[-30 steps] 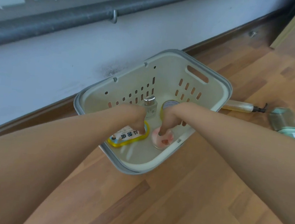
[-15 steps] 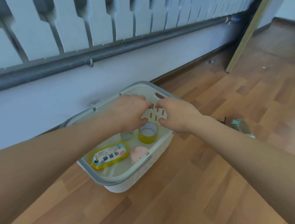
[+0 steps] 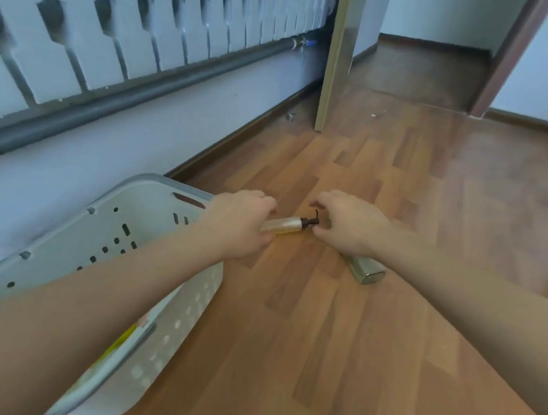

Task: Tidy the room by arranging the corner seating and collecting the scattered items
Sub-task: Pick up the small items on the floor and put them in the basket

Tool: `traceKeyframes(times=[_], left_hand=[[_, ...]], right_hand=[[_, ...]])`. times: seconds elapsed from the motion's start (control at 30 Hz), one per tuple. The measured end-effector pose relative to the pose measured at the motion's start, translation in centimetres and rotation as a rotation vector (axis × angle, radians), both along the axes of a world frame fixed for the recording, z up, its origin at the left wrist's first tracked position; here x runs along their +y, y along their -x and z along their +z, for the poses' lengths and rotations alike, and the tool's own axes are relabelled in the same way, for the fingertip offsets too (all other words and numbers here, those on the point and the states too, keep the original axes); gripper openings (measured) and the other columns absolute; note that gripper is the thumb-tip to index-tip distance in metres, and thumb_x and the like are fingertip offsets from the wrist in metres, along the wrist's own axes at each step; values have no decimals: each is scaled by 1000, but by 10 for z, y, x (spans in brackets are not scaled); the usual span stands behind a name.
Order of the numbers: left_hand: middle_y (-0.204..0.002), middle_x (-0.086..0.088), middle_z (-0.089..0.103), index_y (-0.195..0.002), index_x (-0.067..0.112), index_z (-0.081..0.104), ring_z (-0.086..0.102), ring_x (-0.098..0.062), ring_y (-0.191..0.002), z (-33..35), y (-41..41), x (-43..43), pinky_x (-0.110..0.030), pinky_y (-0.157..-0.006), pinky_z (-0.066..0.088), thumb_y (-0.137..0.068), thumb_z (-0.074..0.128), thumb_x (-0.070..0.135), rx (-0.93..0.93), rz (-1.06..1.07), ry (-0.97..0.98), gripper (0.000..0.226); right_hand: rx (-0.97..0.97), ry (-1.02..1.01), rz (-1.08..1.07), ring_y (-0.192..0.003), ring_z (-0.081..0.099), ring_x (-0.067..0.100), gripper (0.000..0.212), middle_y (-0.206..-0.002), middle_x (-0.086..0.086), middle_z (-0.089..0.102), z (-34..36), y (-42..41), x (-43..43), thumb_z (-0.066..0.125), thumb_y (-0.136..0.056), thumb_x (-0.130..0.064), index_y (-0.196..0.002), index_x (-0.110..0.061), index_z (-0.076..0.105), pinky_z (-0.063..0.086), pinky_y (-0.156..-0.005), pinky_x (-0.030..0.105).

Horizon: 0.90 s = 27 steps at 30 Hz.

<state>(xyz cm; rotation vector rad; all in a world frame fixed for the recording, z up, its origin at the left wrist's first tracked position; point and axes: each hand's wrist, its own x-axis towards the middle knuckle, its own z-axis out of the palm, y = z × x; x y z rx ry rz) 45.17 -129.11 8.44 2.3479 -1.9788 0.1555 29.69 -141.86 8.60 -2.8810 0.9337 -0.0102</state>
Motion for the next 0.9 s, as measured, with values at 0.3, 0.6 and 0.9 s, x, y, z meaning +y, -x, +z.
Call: traceKeyframes(times=[0.3, 0.6, 0.9], left_hand=[[-123, 2, 55, -131, 24, 48, 54, -18, -111, -49, -3, -92, -37, -85, 50, -88, 57, 43, 43, 7, -65, 48], [-130, -4, 48, -137, 17, 39, 50, -23, -115, -120, -27, -146, -38, -86, 50, -84, 64, 43, 109, 175, -100, 64], [-134, -10, 45, -134, 11, 39, 46, -28, -121, -168, -40, -176, -41, -89, 44, -85, 65, 41, 116, 285, -172, 64]], right_hand=[[-59, -117, -243, -122, 51, 24, 57, -138, 2, 47, -57, 37, -73, 59, -88, -35, -140, -21, 40, 48, -92, 37], [-128, -226, -419, -123, 47, 32, 79, -140, 9, 37, -133, 34, -120, 64, -85, -39, -149, -18, 22, 44, -93, 39], [-136, -239, -447, -132, 34, 31, 86, -144, 10, 32, -173, 28, -132, 66, -83, -40, -152, -20, 19, 39, -103, 41]])
